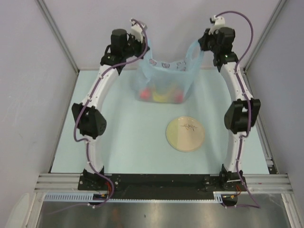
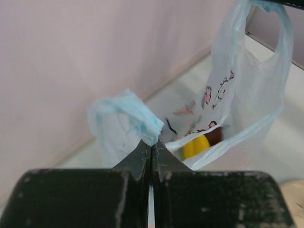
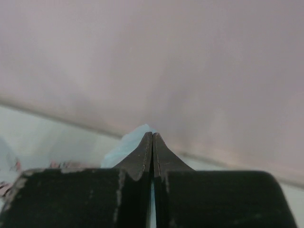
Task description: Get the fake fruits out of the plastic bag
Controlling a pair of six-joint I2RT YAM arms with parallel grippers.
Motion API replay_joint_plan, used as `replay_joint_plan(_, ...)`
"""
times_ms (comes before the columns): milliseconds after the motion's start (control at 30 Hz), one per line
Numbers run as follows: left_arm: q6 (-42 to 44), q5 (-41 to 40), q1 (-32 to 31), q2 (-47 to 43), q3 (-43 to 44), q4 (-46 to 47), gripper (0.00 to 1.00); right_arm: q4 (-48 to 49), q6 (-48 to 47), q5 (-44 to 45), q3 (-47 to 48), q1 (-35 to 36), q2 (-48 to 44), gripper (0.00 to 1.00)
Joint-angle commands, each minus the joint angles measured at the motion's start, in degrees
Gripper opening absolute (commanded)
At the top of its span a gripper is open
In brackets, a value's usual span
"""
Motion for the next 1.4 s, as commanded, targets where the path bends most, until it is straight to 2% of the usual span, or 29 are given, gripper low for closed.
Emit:
replay_joint_plan(0,10.1,2.7,0.0,7.8,18.9,4.6,0.00,-0.5,-1.5,6.8,33.1,-1.2,13.4,0.00)
replay_joint_plan(67,11.6,1.4,0.1,9.6,24.0,7.6,0.00,-0.8,-1.2,8.8,42.0,-1.8,19.3,0.00)
replay_joint_plan(100,12.0,1.2,0.1,9.6,25.1,10.7,0.00,0.6,-1.5,9.3,41.3,-1.6,18.7,0.00)
replay_joint_plan(133,12.2,1.3,0.1,9.1,25.3,12.1,0.00,5.0,-1.5,9.6,38.2,-1.6,16.9,0.00)
replay_joint_plan(167,13.1,1.3,0.0,8.4,25.3,12.8,0.00,7.7,-1.5,9.4,34.2,-1.7,10.9,0.00)
replay_joint_plan(233,13.6,3.6,-0.2,4.7,23.9,12.6,0.00,15.6,-3.0,8.0,19.4,-1.9,4.7,0.00)
replay_joint_plan(300,12.6,5.1,-0.3,0.8,20.4,10.8,0.00,16.7,-5.7,5.6,11.8,-1.9,-3.1,0.00)
replay_joint_plan(367,11.6,8.9,-0.3,-6.5,9.6,9.6,0.00,16.1,-6.7,2.9,0.6,-2.2,-8.0,0.00)
replay_joint_plan(400,11.4,9.8,-0.7,-9.1,-0.4,9.3,0.00,16.4,-8.8,2.2,-3.8,-2.5,-13.2,0.00)
replay_joint_plan(433,11.0,10.4,-1.0,-15.1,-6.0,9.6,0.00,18.1,-10.8,1.5,-9.3,-2.6,-15.8,0.00)
replay_joint_plan(467,9.8,11.5,-1.4,-17.7,-11.9,10.1,0.00,19.0,-12.6,1.4,-18.9,-2.8,-18.2,0.00)
replay_joint_plan(500,9.5,12.1,-2.1,-20.7,-22.8,11.3,0.00,19.6,-15.0,1.4,-24.0,-2.9,-22.8,0.00)
replay_joint_plan(567,6.5,11.3,-3.0,-27.7,-33.3,13.5,0.00,15.3,-16.7,-0.9,-33.6,-3.1,-25.9,0.00)
replay_joint_plan(600,5.4,11.4,-4.0,-29.7,-42.3,13.7,0.00,12.6,-17.9,-1.5,-36.0,-3.0,-27.0,0.00)
replay_joint_plan(633,4.7,11.4,-4.6,-31.3,-46.2,13.9,0.00,7.7,-17.7,-1.9,-38.3,-3.0,-28.9,0.00)
replay_joint_plan(700,2.5,11.2,-6.6,-35.2,-54.3,14.3,0.00,3.9,-17.3,-2.8,-43.4,-3.1,-29.9,0.00)
replay_joint_plan(733,0.8,11.0,-7.4,-36.0,-55.9,14.3,0.01,0.5,-15.7,-2.6,-44.4,-3.0,-30.5,0.10)
replay_joint_plan(800,-0.8,11.4,-9.3,-36.9,-57.8,14.3,0.02,-1.9,-14.2,-1.9,-44.8,-2.9,-31.1,0.38)
replay_joint_plan(833,-2.0,11.5,-9.8,-36.8,-57.7,14.3,0.03,-2.8,-13.4,-2.2,-44.8,-2.6,-32.7,0.56)
replay_joint_plan(933,-5.5,10.7,-10.8,-36.5,-56.9,14.9,0.03,-4.6,-14.3,-6.2,-44.6,0.2,-37.2,0.71)
replay_joint_plan(1067,-8.6,9.4,-10.8,-37.4,-54.9,13.9,0.00,-6.8,-18.6,-5.8,-44.6,8.5,-45.9,0.75)
replay_joint_plan(1200,-10.1,9.3,-10.8,-39.5,-53.0,12.2,0.00,-6.8,-18.0,-3.2,-44.6,15.1,-46.1,0.74)
replay_joint_plan(1267,-10.8,9.9,-10.8,-40.0,-51.8,11.5,0.00,-6.1,-17.1,-2.7,-44.6,16.2,-42.9,0.71)
replay_joint_plan(1300,-11.0,9.8,-10.8,-40.1,-51.3,11.1,0.00,-5.2,-16.1,-2.9,-44.6,16.3,-42.0,0.64)
replay_joint_plan(1367,-10.7,9.9,-10.7,-40.2,-49.9,10.0,0.00,-4.2,-15.9,-2.3,-44.6,16.8,-40.0,0.61)
